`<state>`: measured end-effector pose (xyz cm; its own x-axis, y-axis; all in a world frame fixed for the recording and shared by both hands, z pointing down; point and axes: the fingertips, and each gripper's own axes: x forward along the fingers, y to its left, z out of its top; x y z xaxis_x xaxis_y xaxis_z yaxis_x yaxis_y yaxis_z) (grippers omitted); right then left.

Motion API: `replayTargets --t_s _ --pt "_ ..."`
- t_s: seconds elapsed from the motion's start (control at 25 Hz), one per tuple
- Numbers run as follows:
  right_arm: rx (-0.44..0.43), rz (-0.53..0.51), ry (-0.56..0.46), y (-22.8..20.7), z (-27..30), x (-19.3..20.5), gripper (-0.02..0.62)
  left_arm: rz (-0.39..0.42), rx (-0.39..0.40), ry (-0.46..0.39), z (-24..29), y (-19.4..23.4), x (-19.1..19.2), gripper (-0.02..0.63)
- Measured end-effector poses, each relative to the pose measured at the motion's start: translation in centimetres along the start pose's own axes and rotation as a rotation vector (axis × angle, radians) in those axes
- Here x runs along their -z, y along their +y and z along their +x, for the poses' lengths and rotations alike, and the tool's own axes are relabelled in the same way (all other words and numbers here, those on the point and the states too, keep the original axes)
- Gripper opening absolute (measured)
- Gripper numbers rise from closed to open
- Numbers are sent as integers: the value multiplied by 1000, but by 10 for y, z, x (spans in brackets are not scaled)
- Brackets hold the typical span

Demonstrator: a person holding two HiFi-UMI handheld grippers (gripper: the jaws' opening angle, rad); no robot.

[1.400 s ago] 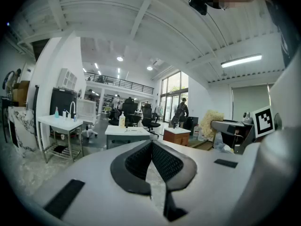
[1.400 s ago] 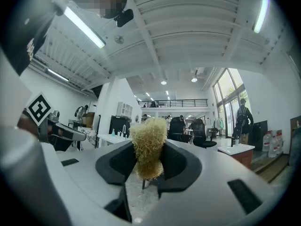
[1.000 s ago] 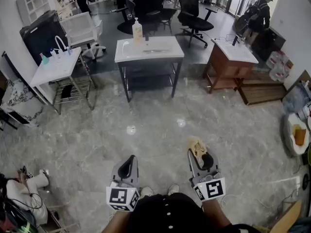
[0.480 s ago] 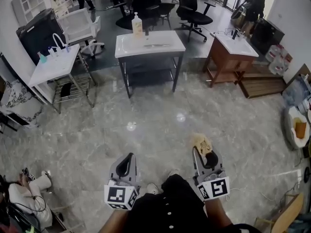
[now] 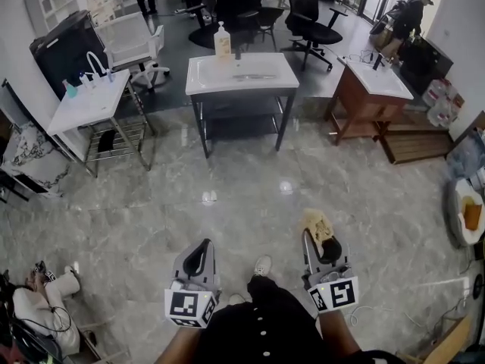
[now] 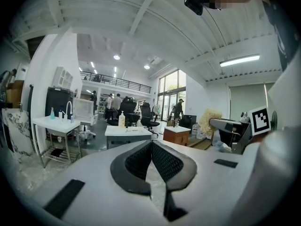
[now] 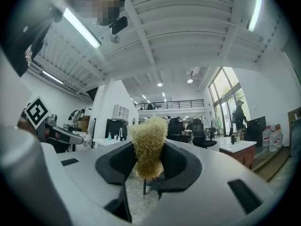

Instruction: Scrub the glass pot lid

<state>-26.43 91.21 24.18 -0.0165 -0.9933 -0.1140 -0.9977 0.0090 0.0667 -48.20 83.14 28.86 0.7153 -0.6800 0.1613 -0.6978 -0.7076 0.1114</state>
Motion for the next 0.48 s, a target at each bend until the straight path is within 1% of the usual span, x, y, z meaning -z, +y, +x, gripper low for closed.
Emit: replayTargets --t_s 0.2,0.48 --pt "-21 14 -19 -21 39 0 158 6 -16 -8 39 11 -15 26" --pt "-37 9 -10 -61 90 12 158 5 -29 -7 104 19 -26 26"
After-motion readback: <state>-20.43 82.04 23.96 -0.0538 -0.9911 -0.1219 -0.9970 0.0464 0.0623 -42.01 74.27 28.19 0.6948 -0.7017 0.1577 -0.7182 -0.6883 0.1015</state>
